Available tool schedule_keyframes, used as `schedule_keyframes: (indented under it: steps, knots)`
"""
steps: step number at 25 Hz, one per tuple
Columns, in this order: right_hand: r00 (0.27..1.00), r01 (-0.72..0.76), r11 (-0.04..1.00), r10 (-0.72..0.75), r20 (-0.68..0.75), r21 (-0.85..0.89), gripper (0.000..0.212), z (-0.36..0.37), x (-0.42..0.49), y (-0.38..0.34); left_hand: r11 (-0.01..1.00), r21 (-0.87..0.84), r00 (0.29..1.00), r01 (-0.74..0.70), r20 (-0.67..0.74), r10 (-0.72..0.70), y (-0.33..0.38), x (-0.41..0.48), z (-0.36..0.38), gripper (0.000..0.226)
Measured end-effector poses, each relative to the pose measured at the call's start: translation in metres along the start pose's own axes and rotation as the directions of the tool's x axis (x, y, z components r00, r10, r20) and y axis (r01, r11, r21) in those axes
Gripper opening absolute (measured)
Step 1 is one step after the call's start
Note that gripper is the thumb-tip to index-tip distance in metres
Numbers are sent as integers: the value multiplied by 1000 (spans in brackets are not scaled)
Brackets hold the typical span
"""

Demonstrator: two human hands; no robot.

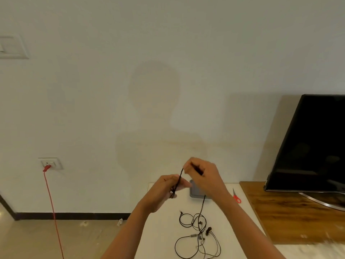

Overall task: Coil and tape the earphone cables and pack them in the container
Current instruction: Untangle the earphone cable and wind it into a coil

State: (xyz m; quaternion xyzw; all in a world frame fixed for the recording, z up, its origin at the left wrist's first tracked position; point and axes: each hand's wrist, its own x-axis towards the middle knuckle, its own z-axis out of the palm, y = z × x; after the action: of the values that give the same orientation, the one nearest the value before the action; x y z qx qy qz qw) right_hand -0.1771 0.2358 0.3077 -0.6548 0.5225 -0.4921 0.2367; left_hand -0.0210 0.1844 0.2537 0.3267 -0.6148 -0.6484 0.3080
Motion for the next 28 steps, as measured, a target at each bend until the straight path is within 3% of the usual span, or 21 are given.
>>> schedule_keyframes:
  steps: [4, 6, 9, 10, 12, 16, 18, 23, 25, 28]
  knots:
    - [998, -59, 997, 57, -37, -40, 21, -13, 43, 19, 927, -373, 992, -35, 101, 79, 19, -13, 19, 38]
    - [992, -122, 992, 123, 40, -33, 16, -8, 45, 37, 820, -563, 984, -105, 62, 169, 36, -15, 20, 39]
    - [954, -245, 966, 225, 200, 82, 19, 13, 17, 50, 696, -677, 963, -239, -75, 258, 57, -11, 11, 39]
    - [934, -282, 955, 249, 256, 97, 23, 20, 3, 47, 695, -663, 954, -280, -113, 277, 61, -9, 5, 37]
    - [896, -336, 932, 272, 350, 136, 28, 31, -23, 39, 783, -524, 943, -334, -177, 283, 65, -5, -7, 35]
    - [849, -397, 910, 314, 425, 119, 35, 20, -40, 7, 965, -48, 946, -257, -216, 241, 49, -4, -27, 33]
    - [858, -387, 911, 301, 417, 139, 36, 7, -34, -13, 972, 128, 963, -199, -157, 218, 39, -7, -28, 34]
    - [893, -394, 884, 303, 333, 252, 42, -21, -6, -45, 926, 357, 989, -127, -24, 145, 30, -15, -11, 35]
    - [928, -338, 921, 292, 232, 195, 45, -33, 7, -48, 929, 359, 996, -88, 12, 89, 22, -17, -14, 37]
    - [985, -174, 981, 174, -3, -81, 32, -47, 30, -33, 990, 134, 992, -32, 127, 15, 11, -24, -21, 36]
